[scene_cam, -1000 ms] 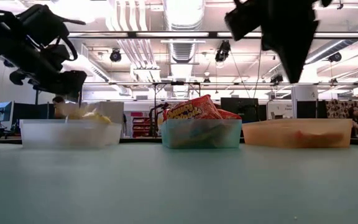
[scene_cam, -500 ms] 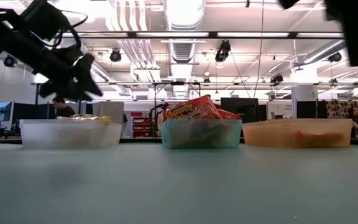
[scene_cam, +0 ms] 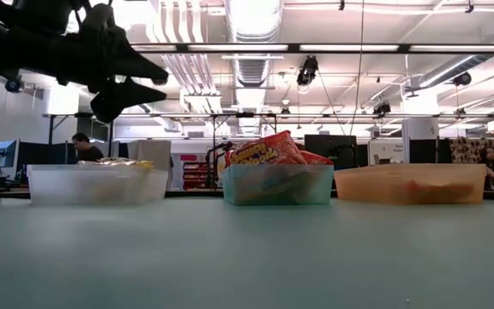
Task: Sort Maruchan noodles
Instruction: Put the orange noodle pack into the orange bin
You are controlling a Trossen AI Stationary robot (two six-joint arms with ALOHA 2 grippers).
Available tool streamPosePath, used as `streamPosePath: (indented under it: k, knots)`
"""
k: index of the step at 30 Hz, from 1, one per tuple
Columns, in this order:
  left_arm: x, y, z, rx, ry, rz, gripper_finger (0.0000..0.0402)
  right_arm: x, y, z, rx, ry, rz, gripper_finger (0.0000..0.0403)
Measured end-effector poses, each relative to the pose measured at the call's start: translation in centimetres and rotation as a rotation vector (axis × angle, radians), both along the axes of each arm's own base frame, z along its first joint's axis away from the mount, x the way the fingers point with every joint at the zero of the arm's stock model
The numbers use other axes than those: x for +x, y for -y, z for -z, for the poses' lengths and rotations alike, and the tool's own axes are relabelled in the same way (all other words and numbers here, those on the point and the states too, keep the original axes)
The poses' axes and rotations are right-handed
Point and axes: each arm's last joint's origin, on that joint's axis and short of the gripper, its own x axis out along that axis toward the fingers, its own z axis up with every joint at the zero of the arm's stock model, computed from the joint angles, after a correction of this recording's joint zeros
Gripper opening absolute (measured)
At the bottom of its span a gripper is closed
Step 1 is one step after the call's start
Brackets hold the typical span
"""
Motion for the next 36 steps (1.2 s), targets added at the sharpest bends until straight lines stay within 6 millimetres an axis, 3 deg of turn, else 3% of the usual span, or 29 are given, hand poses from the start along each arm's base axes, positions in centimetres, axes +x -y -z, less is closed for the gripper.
streamPosePath:
  k: [6,15,24,31,33,36]
  knots:
    - [0.8,1.2,0.4,-0.024,0.009,0.051,0.0201,-0.8,-1.2,1.4,0.041,0.036,0.104,0.0181]
    - [1.6,2.8,0.8,-0.014,0.038,0.132,0.0201,-1.1,-0.7,4.6,0.008,0.088,0.125,0.0187]
    - [2.0,3.0,1.1,-0.013,0.040,0.138,0.0201,1.0,2.1,5.8,-0.232,0.300,-0.007,0.0187]
    - [2.5,3.3,2.2,-0.018,-0.016,0.147,0.0201,3.8,5.7,6.6,-0.598,0.522,-0.166,0.0187]
    - [2.7,3.5,2.6,-0.030,-0.037,0.153,0.0201,4.6,6.5,6.7,-0.605,0.524,-0.161,0.0187]
    - [3.0,4.1,3.4,-0.047,-0.071,0.172,0.0201,5.0,6.9,7.1,-0.453,0.428,-0.131,0.0187]
